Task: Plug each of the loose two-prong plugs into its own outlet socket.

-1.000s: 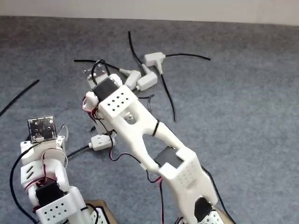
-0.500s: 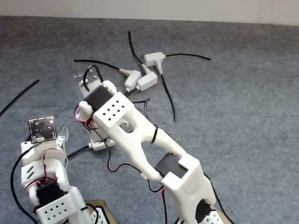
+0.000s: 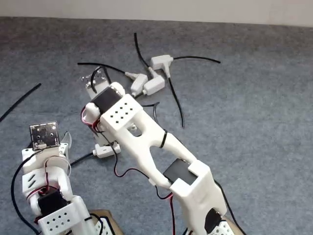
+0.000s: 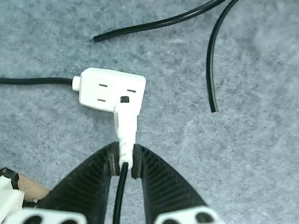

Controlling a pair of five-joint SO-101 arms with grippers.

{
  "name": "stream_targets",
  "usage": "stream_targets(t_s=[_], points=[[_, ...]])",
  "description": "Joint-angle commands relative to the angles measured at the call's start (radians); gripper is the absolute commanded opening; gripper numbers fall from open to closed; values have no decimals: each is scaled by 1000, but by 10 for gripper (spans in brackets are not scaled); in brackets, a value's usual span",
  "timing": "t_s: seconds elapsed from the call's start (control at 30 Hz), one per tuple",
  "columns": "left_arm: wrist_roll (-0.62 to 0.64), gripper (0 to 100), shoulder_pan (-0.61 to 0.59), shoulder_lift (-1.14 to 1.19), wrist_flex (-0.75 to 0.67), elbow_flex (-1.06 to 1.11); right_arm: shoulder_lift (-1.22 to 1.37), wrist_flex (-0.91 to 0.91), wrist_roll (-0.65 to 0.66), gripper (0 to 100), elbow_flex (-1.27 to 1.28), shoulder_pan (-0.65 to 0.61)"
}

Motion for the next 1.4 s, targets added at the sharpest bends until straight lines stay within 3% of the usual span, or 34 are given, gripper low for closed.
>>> stream_targets(t_s=[0.0, 1.37], points=[[2, 288, -4, -8, -20, 15, -16, -25, -3, 6, -5, 24], [3, 288, -4, -8, -23, 15, 10, 36, 20, 6, -38, -13]])
